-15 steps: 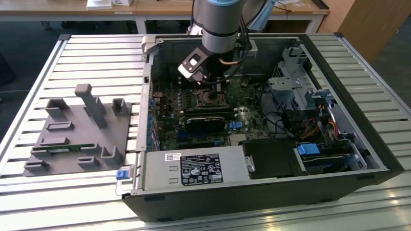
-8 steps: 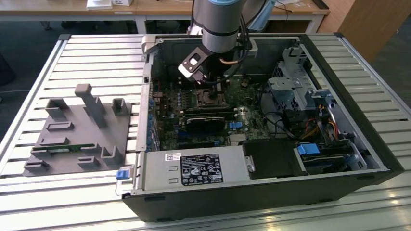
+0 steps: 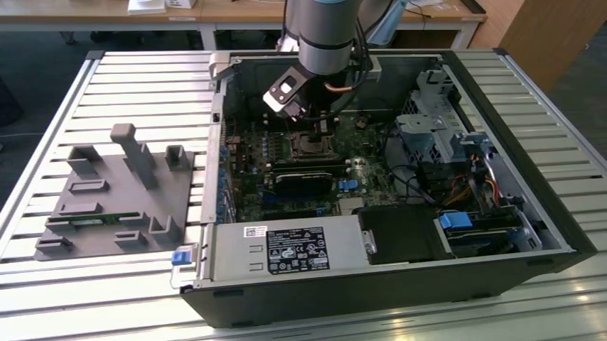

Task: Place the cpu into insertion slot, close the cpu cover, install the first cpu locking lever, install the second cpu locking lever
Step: 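Install the first cpu locking lever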

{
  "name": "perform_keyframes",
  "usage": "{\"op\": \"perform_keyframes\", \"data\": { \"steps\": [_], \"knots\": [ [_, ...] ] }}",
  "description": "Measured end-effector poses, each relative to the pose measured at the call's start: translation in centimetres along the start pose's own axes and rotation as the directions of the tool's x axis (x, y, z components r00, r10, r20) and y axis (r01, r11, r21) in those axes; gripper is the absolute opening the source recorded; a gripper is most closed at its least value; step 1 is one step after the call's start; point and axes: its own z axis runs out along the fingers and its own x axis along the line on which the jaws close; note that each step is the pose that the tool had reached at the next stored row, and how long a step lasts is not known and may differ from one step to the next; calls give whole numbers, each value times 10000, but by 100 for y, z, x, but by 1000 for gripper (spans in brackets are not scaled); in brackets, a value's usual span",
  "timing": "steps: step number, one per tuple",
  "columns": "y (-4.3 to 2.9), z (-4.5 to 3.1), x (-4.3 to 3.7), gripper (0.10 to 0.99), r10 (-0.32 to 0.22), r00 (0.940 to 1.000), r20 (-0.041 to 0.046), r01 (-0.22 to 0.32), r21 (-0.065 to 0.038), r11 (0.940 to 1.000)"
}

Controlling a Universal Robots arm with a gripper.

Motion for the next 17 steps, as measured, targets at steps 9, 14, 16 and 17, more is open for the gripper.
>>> {"op": "perform_keyframes", "data": {
  "steps": [9, 14, 16, 17],
  "knots": [
    [0, -39, 1, 106, 0, 10000, 9, 0, 1, 10000],
    [2, -186, 9, 106, 1, 10000, 8, -1, 1, 10000],
    [3, -260, 12, 106, 0, 10000, 8, 0, 0, 10000],
    [4, -299, 14, 106, 0, 10000, 8, 0, 0, 10000]
  ]
}}
